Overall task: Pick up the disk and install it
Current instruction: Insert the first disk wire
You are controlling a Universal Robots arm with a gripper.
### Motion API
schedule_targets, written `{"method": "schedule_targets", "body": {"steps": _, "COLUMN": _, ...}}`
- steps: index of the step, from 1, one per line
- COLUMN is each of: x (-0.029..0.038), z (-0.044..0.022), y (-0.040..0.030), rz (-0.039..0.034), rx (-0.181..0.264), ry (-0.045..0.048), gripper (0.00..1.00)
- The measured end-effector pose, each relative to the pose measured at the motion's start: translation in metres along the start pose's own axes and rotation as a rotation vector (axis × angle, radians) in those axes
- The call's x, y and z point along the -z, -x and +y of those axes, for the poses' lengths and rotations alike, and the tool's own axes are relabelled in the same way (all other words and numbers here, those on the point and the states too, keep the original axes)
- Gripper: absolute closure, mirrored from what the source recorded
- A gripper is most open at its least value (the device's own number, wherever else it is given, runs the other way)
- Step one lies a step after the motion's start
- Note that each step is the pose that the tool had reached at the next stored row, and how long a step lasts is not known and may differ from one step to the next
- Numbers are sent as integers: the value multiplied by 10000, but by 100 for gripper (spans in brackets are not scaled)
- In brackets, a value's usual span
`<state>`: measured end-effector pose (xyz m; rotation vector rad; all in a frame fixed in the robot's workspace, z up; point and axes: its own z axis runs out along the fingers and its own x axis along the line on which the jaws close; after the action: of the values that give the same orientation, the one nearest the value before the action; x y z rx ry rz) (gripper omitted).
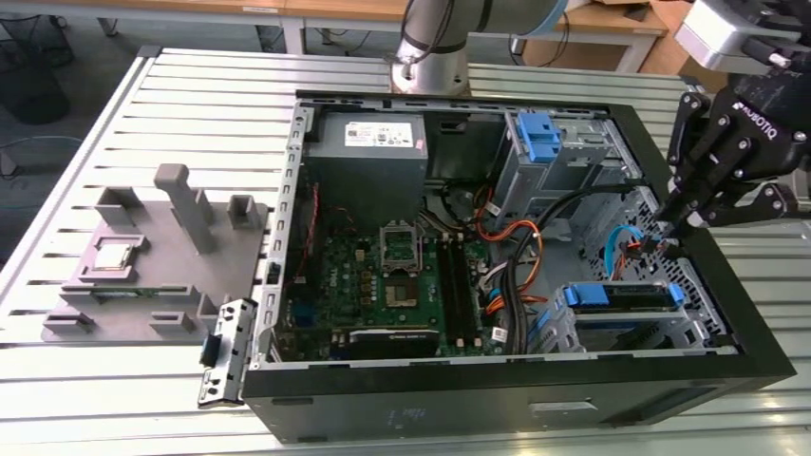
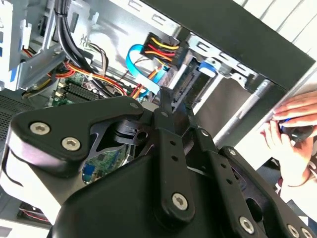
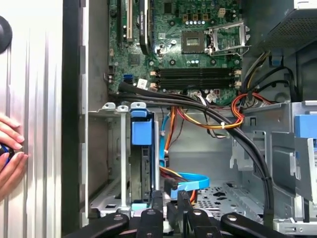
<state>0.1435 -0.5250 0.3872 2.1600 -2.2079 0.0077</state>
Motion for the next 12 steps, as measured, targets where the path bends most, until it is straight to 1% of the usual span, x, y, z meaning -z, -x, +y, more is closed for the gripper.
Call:
{"method": "schedule_targets", "body": {"steps": 5, "x": -86, "z": 31, "y": 16, "rz": 2, "rx": 0, "ry": 0, "gripper": 73}}
{"method": "schedule_targets", "body": {"steps": 12, "x": -181, "z": 32, "y": 36, "rz": 7, "rx": 0, "ry": 0, "gripper": 73}}
